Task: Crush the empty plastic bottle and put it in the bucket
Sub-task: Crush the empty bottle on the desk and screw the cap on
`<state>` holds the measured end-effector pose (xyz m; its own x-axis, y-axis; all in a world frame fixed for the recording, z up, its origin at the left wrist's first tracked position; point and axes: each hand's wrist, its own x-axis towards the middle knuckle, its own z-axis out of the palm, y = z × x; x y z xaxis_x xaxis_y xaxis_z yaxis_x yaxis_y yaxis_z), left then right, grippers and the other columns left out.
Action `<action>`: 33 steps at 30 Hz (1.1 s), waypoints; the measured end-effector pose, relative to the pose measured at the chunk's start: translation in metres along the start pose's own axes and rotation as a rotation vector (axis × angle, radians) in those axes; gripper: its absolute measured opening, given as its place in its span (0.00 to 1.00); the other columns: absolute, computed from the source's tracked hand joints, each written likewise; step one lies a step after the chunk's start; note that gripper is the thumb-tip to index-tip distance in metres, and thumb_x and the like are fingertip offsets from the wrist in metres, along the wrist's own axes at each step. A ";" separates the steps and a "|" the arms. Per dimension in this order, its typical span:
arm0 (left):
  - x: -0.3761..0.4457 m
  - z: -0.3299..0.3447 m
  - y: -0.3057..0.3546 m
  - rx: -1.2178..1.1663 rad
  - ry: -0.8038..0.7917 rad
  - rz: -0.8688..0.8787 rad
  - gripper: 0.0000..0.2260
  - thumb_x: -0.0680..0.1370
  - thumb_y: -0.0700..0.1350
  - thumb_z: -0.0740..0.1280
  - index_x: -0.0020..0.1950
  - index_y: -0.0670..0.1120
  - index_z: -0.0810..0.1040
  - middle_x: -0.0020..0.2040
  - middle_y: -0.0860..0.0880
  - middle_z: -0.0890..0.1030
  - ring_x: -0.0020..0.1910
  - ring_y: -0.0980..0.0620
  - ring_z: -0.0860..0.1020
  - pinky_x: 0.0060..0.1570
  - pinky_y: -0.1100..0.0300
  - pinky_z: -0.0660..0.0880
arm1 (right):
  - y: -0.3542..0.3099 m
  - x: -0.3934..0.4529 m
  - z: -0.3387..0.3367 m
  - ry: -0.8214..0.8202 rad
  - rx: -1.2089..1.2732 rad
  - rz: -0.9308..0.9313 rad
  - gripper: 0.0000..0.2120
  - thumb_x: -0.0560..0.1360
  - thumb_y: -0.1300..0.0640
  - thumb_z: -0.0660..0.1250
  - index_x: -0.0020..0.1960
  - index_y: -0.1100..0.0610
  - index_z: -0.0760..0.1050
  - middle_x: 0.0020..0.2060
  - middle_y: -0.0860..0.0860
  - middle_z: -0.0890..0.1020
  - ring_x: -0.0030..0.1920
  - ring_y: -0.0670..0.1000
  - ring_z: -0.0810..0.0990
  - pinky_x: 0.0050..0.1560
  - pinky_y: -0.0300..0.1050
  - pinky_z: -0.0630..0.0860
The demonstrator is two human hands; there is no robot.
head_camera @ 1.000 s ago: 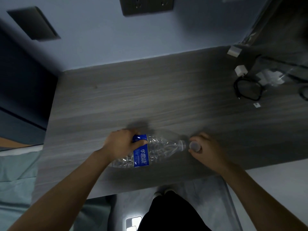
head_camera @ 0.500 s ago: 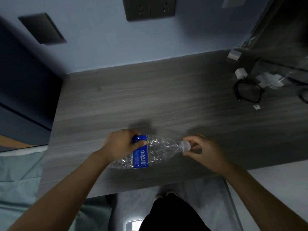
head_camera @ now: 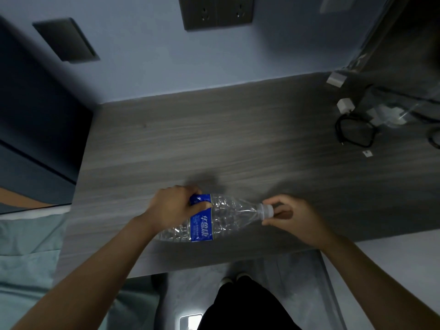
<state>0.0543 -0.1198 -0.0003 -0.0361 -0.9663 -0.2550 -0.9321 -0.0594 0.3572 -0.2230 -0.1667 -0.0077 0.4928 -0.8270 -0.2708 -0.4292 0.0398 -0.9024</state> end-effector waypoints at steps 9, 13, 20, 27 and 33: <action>-0.003 0.001 -0.001 -0.025 0.040 0.002 0.15 0.72 0.61 0.62 0.49 0.51 0.74 0.30 0.58 0.71 0.29 0.60 0.70 0.30 0.64 0.62 | 0.002 -0.005 0.001 0.048 0.085 0.004 0.23 0.62 0.67 0.75 0.47 0.42 0.77 0.43 0.64 0.84 0.42 0.52 0.81 0.54 0.49 0.78; -0.006 0.001 0.001 -0.023 0.042 -0.002 0.15 0.73 0.61 0.62 0.49 0.51 0.74 0.30 0.58 0.72 0.29 0.60 0.70 0.29 0.66 0.61 | 0.005 -0.007 0.002 0.033 0.134 0.022 0.21 0.64 0.67 0.74 0.53 0.50 0.79 0.42 0.57 0.84 0.40 0.42 0.79 0.47 0.32 0.76; -0.008 -0.001 0.005 -0.008 0.067 0.007 0.15 0.73 0.59 0.63 0.50 0.50 0.75 0.35 0.54 0.78 0.33 0.55 0.73 0.36 0.61 0.67 | 0.009 -0.008 0.003 -0.007 0.353 0.088 0.20 0.67 0.72 0.67 0.50 0.50 0.78 0.31 0.47 0.85 0.34 0.44 0.83 0.41 0.34 0.80; -0.010 0.001 0.004 0.016 0.045 0.017 0.15 0.73 0.60 0.62 0.51 0.50 0.75 0.37 0.53 0.80 0.32 0.57 0.73 0.31 0.66 0.64 | 0.006 -0.011 0.004 0.007 0.248 0.056 0.21 0.66 0.71 0.70 0.54 0.53 0.78 0.43 0.55 0.83 0.40 0.43 0.82 0.46 0.31 0.78; -0.011 0.003 0.005 -0.012 0.027 -0.015 0.14 0.73 0.60 0.62 0.50 0.51 0.75 0.35 0.56 0.76 0.31 0.58 0.73 0.31 0.68 0.63 | 0.006 -0.014 0.003 0.025 0.205 0.009 0.22 0.64 0.70 0.72 0.52 0.51 0.78 0.44 0.54 0.82 0.41 0.38 0.81 0.47 0.29 0.76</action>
<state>0.0493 -0.1089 0.0017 -0.0124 -0.9717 -0.2358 -0.9282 -0.0765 0.3642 -0.2306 -0.1533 -0.0099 0.4697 -0.8394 -0.2735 -0.2695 0.1587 -0.9498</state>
